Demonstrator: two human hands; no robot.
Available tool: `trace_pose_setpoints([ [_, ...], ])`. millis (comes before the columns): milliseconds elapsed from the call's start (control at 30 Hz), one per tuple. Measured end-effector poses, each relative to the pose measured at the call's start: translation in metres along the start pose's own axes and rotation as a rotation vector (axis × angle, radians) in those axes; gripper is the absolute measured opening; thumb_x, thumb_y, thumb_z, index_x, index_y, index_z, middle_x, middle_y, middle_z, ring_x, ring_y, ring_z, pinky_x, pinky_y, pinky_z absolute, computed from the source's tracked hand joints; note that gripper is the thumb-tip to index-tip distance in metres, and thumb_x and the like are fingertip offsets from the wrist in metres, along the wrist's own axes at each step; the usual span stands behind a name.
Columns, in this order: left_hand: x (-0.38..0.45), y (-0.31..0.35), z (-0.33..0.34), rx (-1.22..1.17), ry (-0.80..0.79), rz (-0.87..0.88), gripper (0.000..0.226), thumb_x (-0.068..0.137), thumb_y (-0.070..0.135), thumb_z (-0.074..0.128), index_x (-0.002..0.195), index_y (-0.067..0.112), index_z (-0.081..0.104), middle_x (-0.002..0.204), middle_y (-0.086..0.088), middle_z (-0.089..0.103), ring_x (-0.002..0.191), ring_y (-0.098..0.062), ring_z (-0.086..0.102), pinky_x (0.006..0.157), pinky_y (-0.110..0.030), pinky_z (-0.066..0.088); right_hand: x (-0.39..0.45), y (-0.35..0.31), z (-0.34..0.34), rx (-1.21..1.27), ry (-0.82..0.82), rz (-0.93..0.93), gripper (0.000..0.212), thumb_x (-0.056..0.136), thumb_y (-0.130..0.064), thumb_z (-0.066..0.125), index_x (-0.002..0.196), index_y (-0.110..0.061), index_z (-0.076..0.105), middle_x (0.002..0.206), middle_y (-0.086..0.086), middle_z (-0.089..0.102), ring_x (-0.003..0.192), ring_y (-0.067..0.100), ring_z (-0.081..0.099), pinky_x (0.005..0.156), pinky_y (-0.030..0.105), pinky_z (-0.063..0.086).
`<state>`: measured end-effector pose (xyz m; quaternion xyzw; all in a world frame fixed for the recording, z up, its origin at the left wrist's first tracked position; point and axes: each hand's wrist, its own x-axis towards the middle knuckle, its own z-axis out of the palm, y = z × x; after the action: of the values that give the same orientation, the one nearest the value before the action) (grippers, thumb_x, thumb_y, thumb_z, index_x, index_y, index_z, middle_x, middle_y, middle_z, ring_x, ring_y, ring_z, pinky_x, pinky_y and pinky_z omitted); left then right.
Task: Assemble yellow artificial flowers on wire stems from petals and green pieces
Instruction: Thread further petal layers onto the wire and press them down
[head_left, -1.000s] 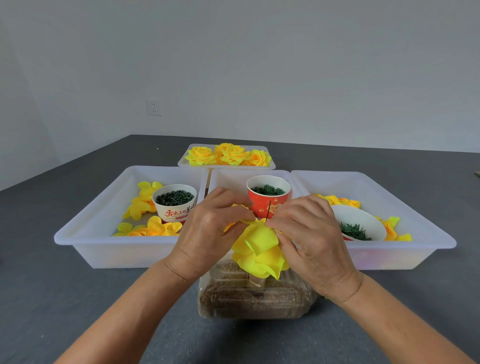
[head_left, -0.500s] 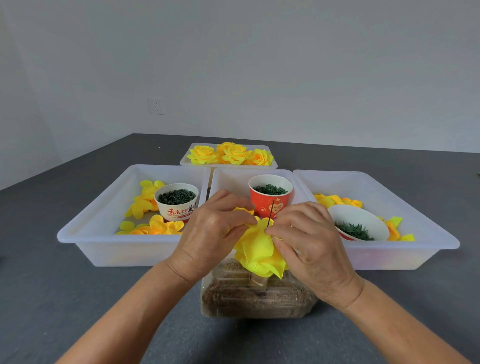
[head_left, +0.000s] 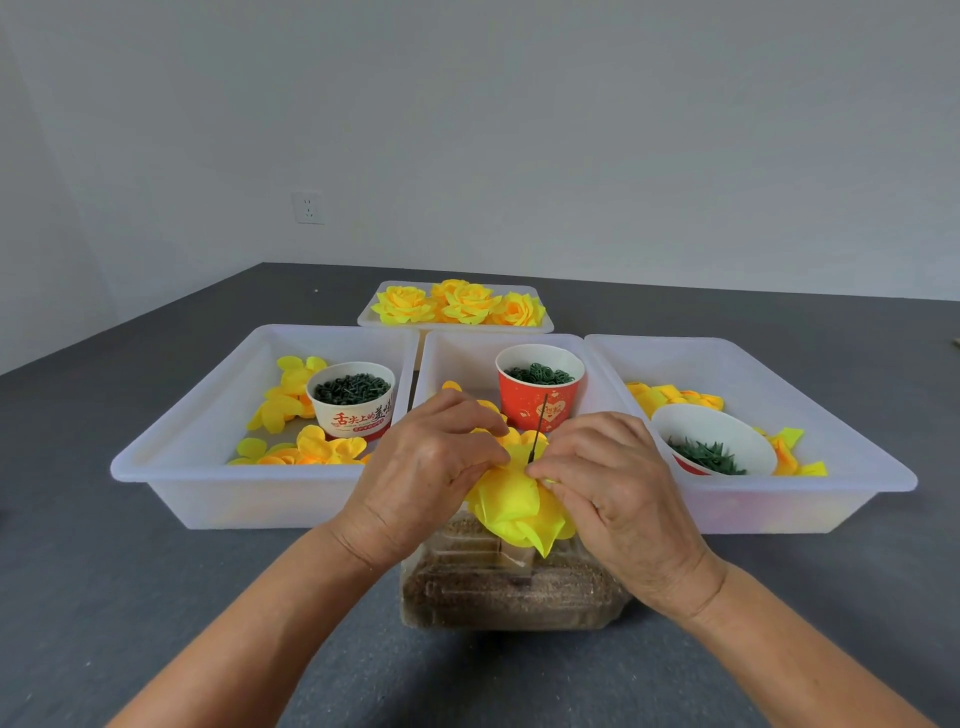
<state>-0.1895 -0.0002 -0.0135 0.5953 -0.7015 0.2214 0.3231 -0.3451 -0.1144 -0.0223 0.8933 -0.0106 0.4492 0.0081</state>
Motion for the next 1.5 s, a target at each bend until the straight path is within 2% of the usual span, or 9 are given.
trace_pose_setpoints([
  [200, 0.001, 0.0, -0.001, 0.058, -0.02, 0.054, 0.009, 0.076, 0.007, 0.068, 0.069, 0.008, 0.073, 0.083, -0.005, 0.071, 0.077, -0.025, 0.064, 0.066, -0.029, 0.052, 0.002, -0.003, -0.007, 0.024, -0.108, 0.045, 0.026, 0.085, -0.018, 0.049, 0.085, -0.009, 0.074, 0.081, 0.0, 0.068, 0.086, 0.025, 0.062, 0.078, 0.037, 0.038],
  [400, 0.006, 0.006, -0.002, 0.021, -0.115, 0.068, 0.011, 0.069, -0.002, 0.067, 0.066, 0.007, 0.072, 0.077, -0.004, 0.071, 0.073, -0.023, 0.065, 0.06, -0.028, 0.054, 0.001, -0.007, -0.014, -0.052, -0.22, 0.017, 0.017, 0.075, -0.007, 0.064, 0.086, -0.014, 0.075, 0.085, -0.002, 0.065, 0.095, 0.026, 0.06, 0.08, 0.04, 0.044],
  [533, 0.007, 0.0, -0.009, -0.069, -0.136, -0.049, 0.038, 0.065, -0.019, 0.052, 0.086, 0.003, 0.075, 0.091, -0.006, 0.072, 0.089, -0.025, 0.065, 0.078, -0.032, 0.053, -0.003, -0.008, -0.017, -0.052, -0.3, 0.057, 0.02, 0.075, -0.024, 0.064, 0.092, -0.018, 0.072, 0.094, -0.005, 0.061, 0.103, 0.02, 0.053, 0.088, 0.033, 0.036],
  [700, 0.011, 0.011, -0.013, -0.346, 0.026, -0.329, 0.016, 0.081, 0.016, 0.065, 0.094, 0.014, 0.074, 0.094, 0.012, 0.068, 0.093, -0.001, 0.061, 0.083, -0.013, 0.045, -0.004, -0.012, -0.016, 0.012, -0.242, 0.102, 0.024, 0.085, -0.031, 0.053, 0.085, -0.018, 0.073, 0.092, -0.009, 0.064, 0.105, 0.015, 0.053, 0.088, 0.033, 0.037],
  [833, 0.014, 0.018, 0.002, -0.37, 0.003, -0.376, 0.01, 0.075, 0.009, 0.075, 0.085, 0.009, 0.076, 0.081, 0.007, 0.066, 0.082, -0.002, 0.059, 0.075, -0.011, 0.043, -0.002, -0.013, -0.008, 0.236, -0.123, 0.379, 0.009, 0.081, -0.018, 0.066, 0.076, -0.021, 0.072, 0.085, -0.012, 0.066, 0.099, 0.007, 0.055, 0.088, 0.028, 0.04],
  [933, 0.011, 0.017, 0.007, -0.459, 0.005, -0.462, 0.007, 0.074, 0.008, 0.076, 0.081, 0.008, 0.076, 0.077, 0.007, 0.067, 0.078, -0.005, 0.06, 0.073, -0.012, 0.044, 0.0, -0.013, -0.004, 0.43, -0.049, 0.634, 0.023, 0.077, -0.01, 0.073, 0.075, -0.032, 0.067, 0.087, -0.011, 0.063, 0.086, -0.002, 0.058, 0.077, 0.01, 0.043],
  [1133, 0.004, 0.014, 0.011, -0.584, 0.003, -0.52, 0.01, 0.076, 0.016, 0.072, 0.081, 0.009, 0.075, 0.081, 0.006, 0.068, 0.082, -0.008, 0.063, 0.077, -0.022, 0.049, 0.003, -0.009, 0.001, 0.563, -0.088, 0.772, 0.029, 0.076, -0.013, 0.075, 0.07, -0.04, 0.066, 0.08, -0.014, 0.067, 0.081, -0.002, 0.059, 0.065, 0.005, 0.041],
  [1333, 0.0, 0.017, 0.015, -0.58, 0.035, -0.5, 0.009, 0.073, 0.017, 0.074, 0.078, 0.01, 0.075, 0.08, 0.012, 0.067, 0.082, -0.005, 0.061, 0.077, -0.017, 0.048, -0.004, -0.008, 0.008, 0.603, -0.059, 0.783, 0.026, 0.078, -0.016, 0.074, 0.069, -0.04, 0.066, 0.083, -0.007, 0.066, 0.087, 0.009, 0.06, 0.071, 0.021, 0.045],
  [1500, 0.0, 0.016, 0.018, -0.511, 0.017, -0.515, 0.003, 0.076, 0.017, 0.074, 0.075, 0.019, 0.072, 0.08, 0.009, 0.068, 0.084, -0.011, 0.061, 0.079, -0.031, 0.05, -0.006, -0.008, 0.01, 0.571, -0.053, 0.775, 0.025, 0.079, -0.018, 0.073, 0.07, -0.039, 0.065, 0.086, -0.006, 0.066, 0.094, 0.012, 0.057, 0.079, 0.028, 0.046],
])
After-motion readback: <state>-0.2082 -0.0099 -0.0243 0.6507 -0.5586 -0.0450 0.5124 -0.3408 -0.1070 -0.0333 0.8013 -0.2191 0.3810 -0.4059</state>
